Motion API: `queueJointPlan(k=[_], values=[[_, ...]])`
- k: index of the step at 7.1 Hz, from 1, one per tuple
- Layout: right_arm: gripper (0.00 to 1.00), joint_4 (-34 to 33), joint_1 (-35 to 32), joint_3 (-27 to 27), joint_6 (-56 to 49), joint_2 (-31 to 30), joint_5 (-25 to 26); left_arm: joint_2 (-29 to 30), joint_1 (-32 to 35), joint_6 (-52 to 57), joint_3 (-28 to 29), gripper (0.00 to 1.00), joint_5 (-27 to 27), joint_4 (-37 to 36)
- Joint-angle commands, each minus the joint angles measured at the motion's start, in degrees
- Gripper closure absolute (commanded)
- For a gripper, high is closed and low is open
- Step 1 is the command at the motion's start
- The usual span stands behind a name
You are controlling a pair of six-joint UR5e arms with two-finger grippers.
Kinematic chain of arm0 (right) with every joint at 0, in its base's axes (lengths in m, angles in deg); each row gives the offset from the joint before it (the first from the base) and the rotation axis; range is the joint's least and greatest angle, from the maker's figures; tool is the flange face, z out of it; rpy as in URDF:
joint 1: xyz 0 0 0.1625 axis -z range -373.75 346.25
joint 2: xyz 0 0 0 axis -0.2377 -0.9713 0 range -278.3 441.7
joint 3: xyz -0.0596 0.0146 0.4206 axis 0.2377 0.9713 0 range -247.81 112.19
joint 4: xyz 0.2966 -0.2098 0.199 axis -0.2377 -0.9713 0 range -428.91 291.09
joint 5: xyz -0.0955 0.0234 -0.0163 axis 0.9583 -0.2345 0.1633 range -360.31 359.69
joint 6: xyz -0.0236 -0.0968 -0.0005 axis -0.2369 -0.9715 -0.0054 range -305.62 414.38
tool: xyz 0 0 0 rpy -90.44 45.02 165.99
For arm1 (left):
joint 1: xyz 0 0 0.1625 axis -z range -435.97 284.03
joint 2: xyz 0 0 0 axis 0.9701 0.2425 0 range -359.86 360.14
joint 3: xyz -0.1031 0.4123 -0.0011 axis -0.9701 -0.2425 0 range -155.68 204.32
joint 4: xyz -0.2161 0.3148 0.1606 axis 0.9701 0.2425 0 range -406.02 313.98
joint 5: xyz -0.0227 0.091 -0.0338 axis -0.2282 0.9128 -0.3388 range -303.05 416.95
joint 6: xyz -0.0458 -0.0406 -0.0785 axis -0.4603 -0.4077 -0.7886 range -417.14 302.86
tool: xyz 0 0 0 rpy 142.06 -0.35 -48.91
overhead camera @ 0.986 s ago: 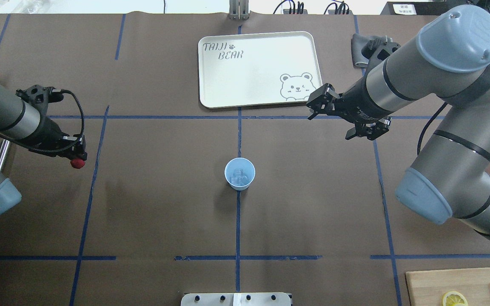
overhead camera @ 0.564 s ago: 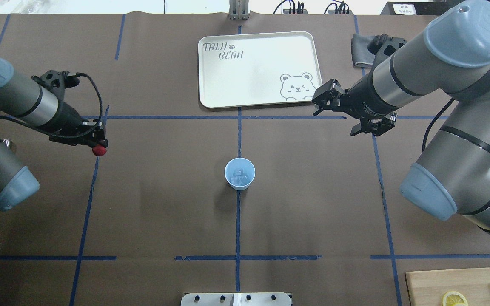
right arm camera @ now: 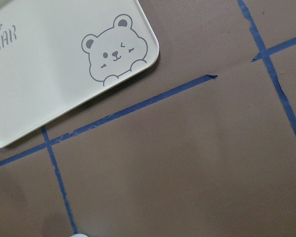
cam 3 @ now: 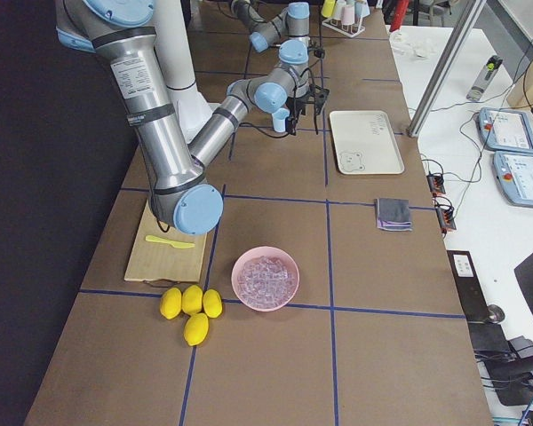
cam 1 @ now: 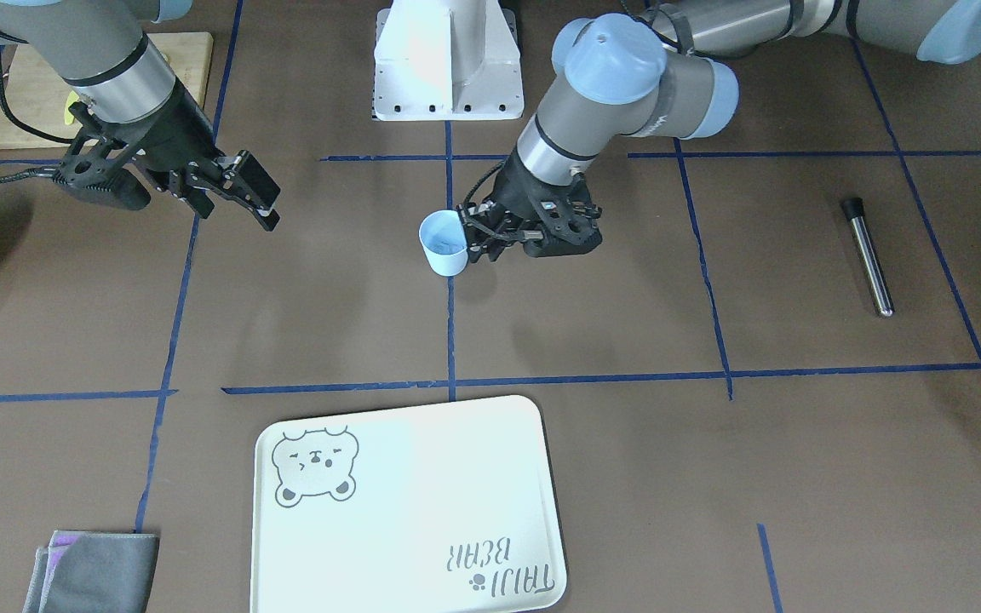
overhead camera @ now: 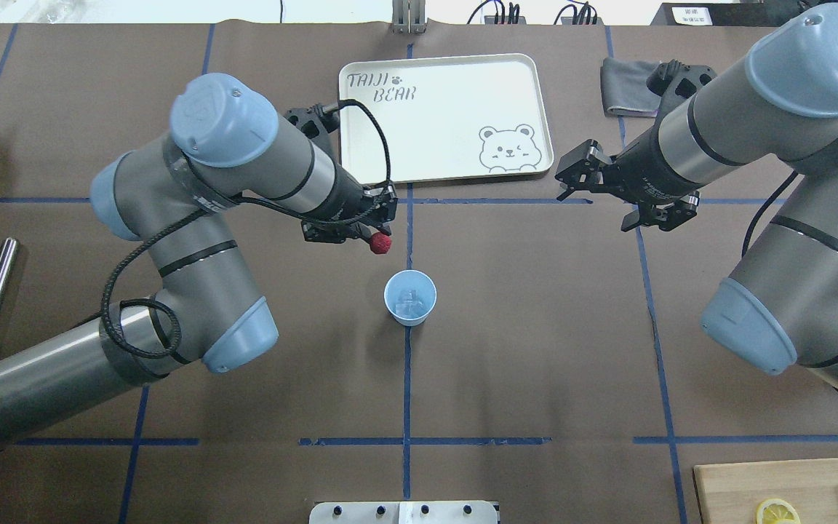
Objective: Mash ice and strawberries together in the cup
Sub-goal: 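Carry the strawberry over the light-blue cup and release it with the left gripper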
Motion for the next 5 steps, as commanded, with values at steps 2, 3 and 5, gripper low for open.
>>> queueJointPlan(k=[2,3,5], values=[[0.0,0.08,0.16,0.15,-0.16,0.13,0.0,0.92,-3.28,-0.8,1.3,1.0,2.64,0.03],[0.0,0.08,0.16,0.16,-0.16,0.22,0.0,0.48,-3.98,-0.8,1.13,0.98,2.73,0.21],[0.0,0.08,0.16,0.16,-0.16,0.3,0.0,-0.4,-4.43,-0.54,0.86,0.62,2.82,0.38]])
